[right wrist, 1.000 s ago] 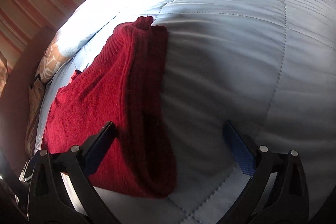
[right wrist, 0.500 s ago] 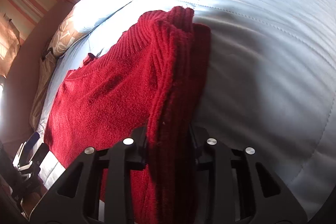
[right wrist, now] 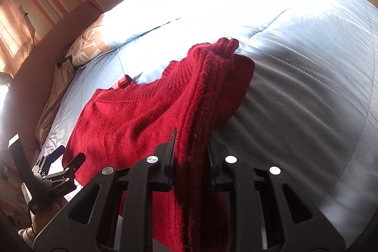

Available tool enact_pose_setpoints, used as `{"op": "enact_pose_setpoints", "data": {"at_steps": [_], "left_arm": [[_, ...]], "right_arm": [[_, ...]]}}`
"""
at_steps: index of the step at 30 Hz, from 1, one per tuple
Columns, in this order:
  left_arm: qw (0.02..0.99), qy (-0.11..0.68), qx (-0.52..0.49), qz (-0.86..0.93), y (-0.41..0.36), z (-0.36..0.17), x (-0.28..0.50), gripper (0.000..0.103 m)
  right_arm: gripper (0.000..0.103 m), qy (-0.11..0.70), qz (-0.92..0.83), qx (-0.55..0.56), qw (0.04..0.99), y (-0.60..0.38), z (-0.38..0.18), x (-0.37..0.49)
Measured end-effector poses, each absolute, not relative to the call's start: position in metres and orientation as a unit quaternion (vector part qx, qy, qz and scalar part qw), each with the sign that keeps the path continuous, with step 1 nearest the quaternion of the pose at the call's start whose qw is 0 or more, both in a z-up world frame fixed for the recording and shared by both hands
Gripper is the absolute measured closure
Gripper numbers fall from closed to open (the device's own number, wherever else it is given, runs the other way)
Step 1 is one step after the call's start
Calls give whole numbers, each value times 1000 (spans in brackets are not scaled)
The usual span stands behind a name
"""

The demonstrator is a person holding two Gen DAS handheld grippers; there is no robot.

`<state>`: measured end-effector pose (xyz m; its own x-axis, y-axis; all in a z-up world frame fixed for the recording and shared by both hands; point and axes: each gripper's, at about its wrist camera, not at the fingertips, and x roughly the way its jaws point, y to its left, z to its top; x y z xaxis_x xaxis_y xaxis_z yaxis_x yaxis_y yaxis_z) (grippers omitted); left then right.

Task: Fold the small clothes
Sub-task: 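Lift the side edge with the right gripper and fold it across the sweater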

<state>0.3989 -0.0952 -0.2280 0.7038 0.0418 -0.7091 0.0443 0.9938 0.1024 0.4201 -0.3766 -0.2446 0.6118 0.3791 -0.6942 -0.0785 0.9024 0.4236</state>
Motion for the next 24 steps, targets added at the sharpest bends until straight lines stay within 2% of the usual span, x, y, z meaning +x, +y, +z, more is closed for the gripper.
{"op": "enact_pose_setpoints", "data": {"at_steps": [16,24], "left_arm": [[935,348,25,59,8,-176,443,1],[939,333,-8,81,80,-158,442,1]], "right_arm": [[84,372,189,118,901,-268,-166,433],[84,398,194,59,895,-159,-171,449]]}}
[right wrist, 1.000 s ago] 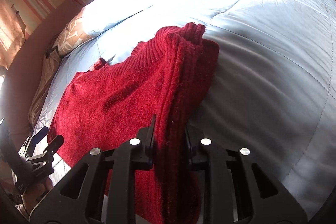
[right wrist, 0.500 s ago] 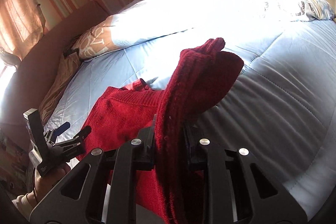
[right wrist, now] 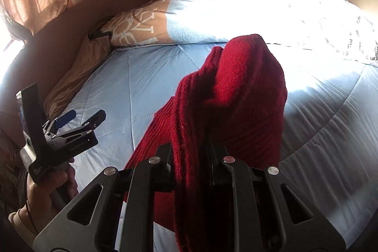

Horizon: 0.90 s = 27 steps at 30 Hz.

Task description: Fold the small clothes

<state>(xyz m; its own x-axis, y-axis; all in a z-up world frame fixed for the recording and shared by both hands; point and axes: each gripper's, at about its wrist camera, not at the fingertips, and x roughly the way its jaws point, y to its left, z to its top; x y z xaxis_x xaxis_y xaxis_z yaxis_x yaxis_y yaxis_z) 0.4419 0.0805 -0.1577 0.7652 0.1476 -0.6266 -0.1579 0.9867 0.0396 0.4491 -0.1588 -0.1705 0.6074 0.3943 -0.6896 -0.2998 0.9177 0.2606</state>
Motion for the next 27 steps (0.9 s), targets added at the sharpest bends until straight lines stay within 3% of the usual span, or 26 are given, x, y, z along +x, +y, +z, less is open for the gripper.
{"op": "enact_pose_setpoints", "data": {"at_steps": [9,12,13,16,19,27], "left_arm": [[931,338,-51,127,169,-170,429,2],[931,339,-49,127,177,-170,425,2],[931,339,-49,124,176,-168,424,2],[934,336,-53,111,166,-163,424,2],[936,335,-59,86,141,-157,424,2],[933,359,-23,-33,27,-159,422,1]], "right_arm": [[83,438,91,-81,891,-17,-250,455],[63,427,86,-86,896,-11,-254,446],[52,424,103,-66,897,-16,-248,442],[46,379,139,1,915,-52,-211,423],[33,327,119,45,936,-108,-175,402],[33,322,47,53,944,-237,-166,381]]}}
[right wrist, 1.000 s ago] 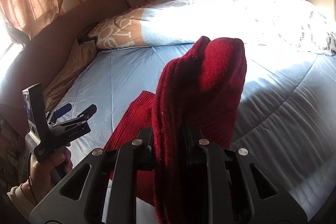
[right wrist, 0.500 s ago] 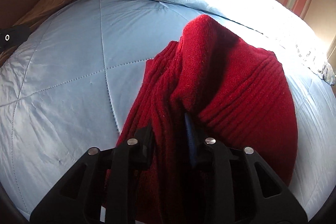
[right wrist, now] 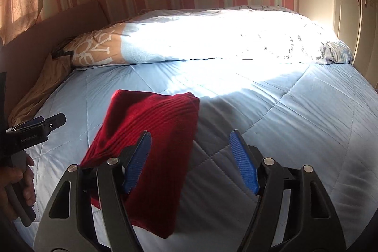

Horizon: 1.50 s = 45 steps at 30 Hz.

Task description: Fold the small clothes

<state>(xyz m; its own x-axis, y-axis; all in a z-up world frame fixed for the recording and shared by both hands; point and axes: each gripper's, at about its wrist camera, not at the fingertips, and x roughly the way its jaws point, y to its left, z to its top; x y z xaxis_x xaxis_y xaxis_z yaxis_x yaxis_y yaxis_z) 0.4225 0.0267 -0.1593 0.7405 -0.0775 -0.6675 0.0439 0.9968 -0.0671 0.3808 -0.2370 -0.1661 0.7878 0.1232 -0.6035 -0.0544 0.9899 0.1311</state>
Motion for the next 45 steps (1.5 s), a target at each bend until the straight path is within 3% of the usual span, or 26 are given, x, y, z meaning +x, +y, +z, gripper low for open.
{"op": "enact_pose_setpoints", "data": {"at_steps": [5,12,14,18,21,22,23,26,31,34,36,37,38,40,41,45], "left_arm": [[901,427,-10,-69,-16,-189,433,1],[873,480,-56,-61,10,-214,430,4],[866,489,-60,-86,7,-217,423,15],[856,505,-22,-110,-15,-222,412,18],[855,507,0,-108,-23,-229,409,47],[862,496,5,-108,-23,-228,406,71],[868,485,11,-108,-22,-225,403,83],[878,466,8,-113,-16,-220,397,85],[913,404,13,-60,8,-199,373,85],[899,436,-6,-34,28,-222,376,83],[887,460,-29,-24,42,-246,382,75],[884,466,-34,-24,46,-256,384,60],[886,462,-32,-11,50,-263,384,39],[893,448,-42,10,59,-267,382,19],[891,451,-49,12,64,-268,384,13],[901,428,-60,21,77,-248,378,10]], "right_arm": [[32,329,53,79,939,-272,-173,367],[32,330,49,79,940,-289,-179,359],[32,332,49,83,938,-291,-180,359],[32,335,54,83,937,-290,-180,359],[32,338,59,80,936,-286,-179,358],[32,338,59,77,936,-284,-179,357],[32,339,61,76,936,-282,-178,357],[32,343,64,67,935,-274,-178,357],[32,340,75,58,936,-254,-173,357],[31,342,95,43,934,-230,-177,359],[31,354,108,25,929,-209,-188,365],[31,363,110,14,925,-198,-197,369],[31,377,112,5,919,-189,-209,375],[31,412,107,-13,905,-174,-236,388],[31,428,103,-24,898,-169,-249,393],[31,448,91,-46,888,-165,-272,398]]}}
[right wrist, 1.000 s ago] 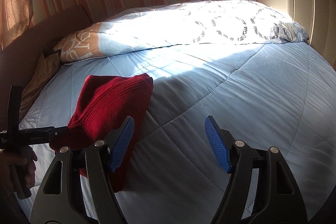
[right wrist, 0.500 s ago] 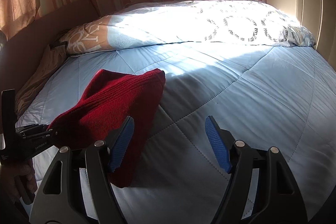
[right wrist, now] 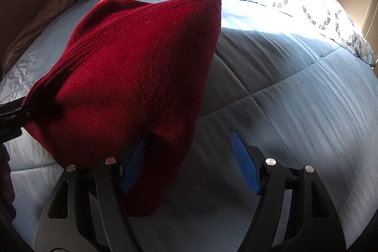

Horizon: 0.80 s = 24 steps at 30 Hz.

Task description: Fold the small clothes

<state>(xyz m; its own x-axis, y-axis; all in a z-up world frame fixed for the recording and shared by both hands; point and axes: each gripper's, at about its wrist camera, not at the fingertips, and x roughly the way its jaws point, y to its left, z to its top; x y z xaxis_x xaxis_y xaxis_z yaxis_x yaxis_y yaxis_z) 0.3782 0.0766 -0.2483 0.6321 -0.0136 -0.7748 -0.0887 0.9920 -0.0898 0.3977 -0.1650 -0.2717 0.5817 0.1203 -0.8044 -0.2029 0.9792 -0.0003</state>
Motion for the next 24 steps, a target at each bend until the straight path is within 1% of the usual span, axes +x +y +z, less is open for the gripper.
{"op": "enact_pose_setpoints", "data": {"at_steps": [3,6,7,9,12,15,16,18,21,22,23,24], "left_arm": [[930,365,-34,26,68,-209,361,10],[952,305,-10,30,55,-168,352,11],[956,291,3,32,48,-159,354,11],[958,280,45,43,30,-152,369,10],[944,312,98,47,3,-170,403,10],[926,334,164,62,-15,-204,428,10],[920,346,170,64,-15,-217,431,10],[914,362,163,83,-3,-235,443,9],[915,376,106,99,30,-253,448,9],[915,380,97,98,37,-258,449,7],[915,381,95,96,41,-262,452,4],[915,380,97,94,44,-266,453,3]], "right_arm": [[30,418,98,-26,903,-173,-254,389],[21,374,97,-16,922,-182,-231,387],[19,359,85,-21,929,-184,-224,388],[19,333,58,-29,941,-188,-214,396],[19,320,23,-48,946,-189,-212,416],[18,315,8,-67,947,-186,-222,433],[18,317,3,-72,946,-186,-225,437],[18,328,8,-69,942,-183,-235,448],[14,338,14,-79,938,-177,-250,457],[11,340,10,-88,936,-175,-255,459],[10,345,10,-89,934,-175,-259,461],[9,353,14,-86,932,-176,-264,465]]}}
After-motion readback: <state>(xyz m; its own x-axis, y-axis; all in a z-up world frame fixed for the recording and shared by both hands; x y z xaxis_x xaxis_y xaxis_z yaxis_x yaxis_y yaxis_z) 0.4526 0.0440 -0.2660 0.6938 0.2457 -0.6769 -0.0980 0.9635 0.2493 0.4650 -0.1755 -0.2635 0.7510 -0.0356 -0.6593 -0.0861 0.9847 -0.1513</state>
